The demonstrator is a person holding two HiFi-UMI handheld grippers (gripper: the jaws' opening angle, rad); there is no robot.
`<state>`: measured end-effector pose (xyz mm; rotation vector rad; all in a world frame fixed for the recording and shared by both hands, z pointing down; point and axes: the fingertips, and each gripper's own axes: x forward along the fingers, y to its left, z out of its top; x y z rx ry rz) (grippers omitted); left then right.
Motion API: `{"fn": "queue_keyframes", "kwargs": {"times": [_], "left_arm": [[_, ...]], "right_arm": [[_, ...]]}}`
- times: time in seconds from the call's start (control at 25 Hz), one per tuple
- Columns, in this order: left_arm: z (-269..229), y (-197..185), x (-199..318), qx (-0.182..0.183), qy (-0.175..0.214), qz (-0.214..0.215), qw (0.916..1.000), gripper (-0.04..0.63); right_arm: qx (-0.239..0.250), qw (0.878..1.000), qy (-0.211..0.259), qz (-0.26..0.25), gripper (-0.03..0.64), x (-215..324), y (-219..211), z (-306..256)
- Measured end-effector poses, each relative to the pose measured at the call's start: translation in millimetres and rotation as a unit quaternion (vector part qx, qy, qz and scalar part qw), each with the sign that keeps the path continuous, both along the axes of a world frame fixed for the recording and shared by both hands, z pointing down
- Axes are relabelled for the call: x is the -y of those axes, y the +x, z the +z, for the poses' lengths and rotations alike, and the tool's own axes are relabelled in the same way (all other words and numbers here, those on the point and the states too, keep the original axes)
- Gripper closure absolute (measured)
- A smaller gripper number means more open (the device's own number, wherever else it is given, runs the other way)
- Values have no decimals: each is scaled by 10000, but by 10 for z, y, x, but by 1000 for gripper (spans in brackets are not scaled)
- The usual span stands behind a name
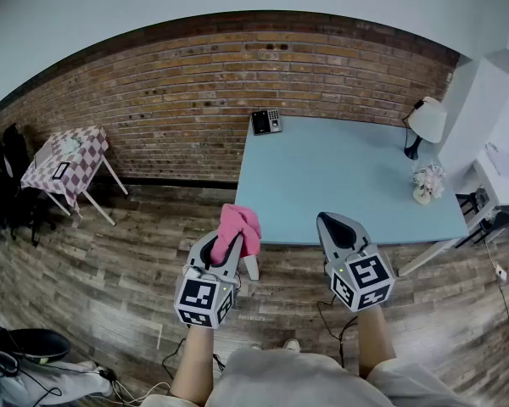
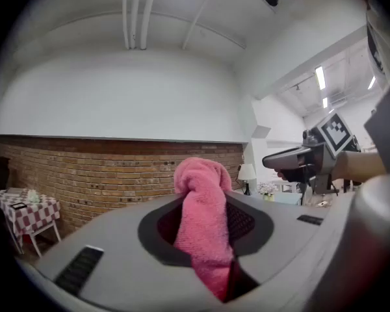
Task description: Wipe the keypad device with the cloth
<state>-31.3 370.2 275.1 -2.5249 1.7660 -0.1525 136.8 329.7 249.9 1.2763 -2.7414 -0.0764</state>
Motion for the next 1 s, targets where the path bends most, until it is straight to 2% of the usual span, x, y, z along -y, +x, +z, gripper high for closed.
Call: {"fn": "queue_keyframes", "kwargs": {"times": [0.36, 1.0], "left_arm": [[83, -91, -23, -8, -46, 56, 10000, 479], [405, -454, 32, -69, -380, 295, 9988, 479]], "right_arm": [[224, 9997, -15, -8, 614, -31, -131, 39], [2, 9976, -364, 585, 612, 150, -335, 287]]}}
